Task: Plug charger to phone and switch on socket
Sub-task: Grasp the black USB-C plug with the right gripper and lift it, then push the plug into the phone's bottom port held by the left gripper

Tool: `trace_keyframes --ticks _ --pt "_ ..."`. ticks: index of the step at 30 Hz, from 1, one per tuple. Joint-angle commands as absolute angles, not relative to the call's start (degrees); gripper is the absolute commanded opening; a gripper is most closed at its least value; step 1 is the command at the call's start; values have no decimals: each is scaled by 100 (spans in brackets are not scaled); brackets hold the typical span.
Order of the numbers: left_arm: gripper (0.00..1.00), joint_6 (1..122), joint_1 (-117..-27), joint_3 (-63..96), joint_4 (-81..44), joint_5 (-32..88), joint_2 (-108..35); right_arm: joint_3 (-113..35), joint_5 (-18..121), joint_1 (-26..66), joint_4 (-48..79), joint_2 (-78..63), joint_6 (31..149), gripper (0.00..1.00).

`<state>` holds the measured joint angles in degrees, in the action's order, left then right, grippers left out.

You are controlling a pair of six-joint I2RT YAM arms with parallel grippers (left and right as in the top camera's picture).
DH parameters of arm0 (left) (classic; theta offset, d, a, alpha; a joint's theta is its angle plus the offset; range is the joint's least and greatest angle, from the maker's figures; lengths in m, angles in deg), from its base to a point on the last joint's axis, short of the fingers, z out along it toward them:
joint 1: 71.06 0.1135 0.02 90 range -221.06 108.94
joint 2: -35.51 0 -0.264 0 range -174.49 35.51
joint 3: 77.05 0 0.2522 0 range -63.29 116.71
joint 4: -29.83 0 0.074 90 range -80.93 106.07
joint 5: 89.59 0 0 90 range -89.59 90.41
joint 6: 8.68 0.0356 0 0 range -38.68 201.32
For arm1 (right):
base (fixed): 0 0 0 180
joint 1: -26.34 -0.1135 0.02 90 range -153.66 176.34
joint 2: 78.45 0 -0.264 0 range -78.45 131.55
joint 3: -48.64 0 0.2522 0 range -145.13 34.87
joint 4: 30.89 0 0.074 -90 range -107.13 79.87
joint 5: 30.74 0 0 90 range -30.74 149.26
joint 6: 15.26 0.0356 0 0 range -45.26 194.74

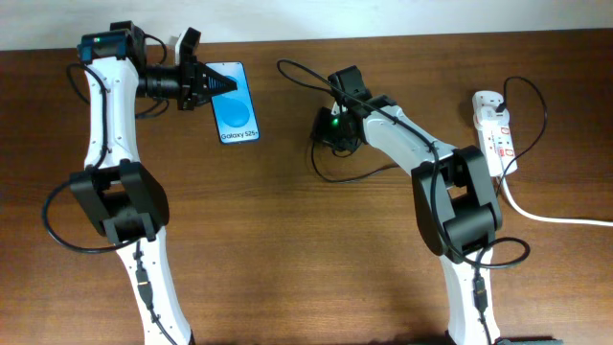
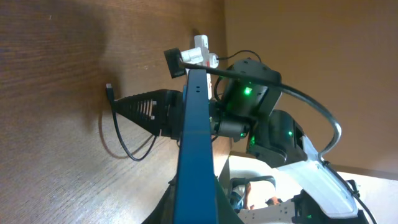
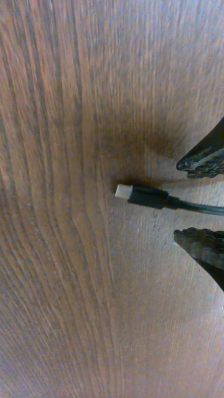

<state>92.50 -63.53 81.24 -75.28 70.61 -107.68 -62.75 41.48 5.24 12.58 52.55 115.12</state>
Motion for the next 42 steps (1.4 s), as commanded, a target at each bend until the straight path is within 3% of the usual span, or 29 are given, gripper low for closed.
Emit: trace_keyframes --ticks 1,13,16,24,35,38,42 --pt "0 9344 -6340 8172 -7561 7238 -10805 -6365 3973 500 1214 5421 11728 32" --pt "0 9344 -6344 8172 -7644 7214 -10805 -6356 3973 443 1287 5705 11936 23" --pt "0 9344 -6344 8172 -7662 7214 -10805 -6356 3971 461 1374 5699 11534 4" --pt "0 9348 -6385 8172 -7898 7214 -10805 -6362 2979 1077 1835 4282 9691 4" --pt "0 9351 -7019 8172 -7893 7530 -10805 -6356 1482 2270 4379 1386 8028 4" --pt "0 9453 -7161 8172 -7876 7771 -10805 -6074 1473 2332 4875 1019 7923 4" --pt "0 9453 -7203 8172 -7600 8459 -10805 -4821 824 2332 4080 471 8336 4"
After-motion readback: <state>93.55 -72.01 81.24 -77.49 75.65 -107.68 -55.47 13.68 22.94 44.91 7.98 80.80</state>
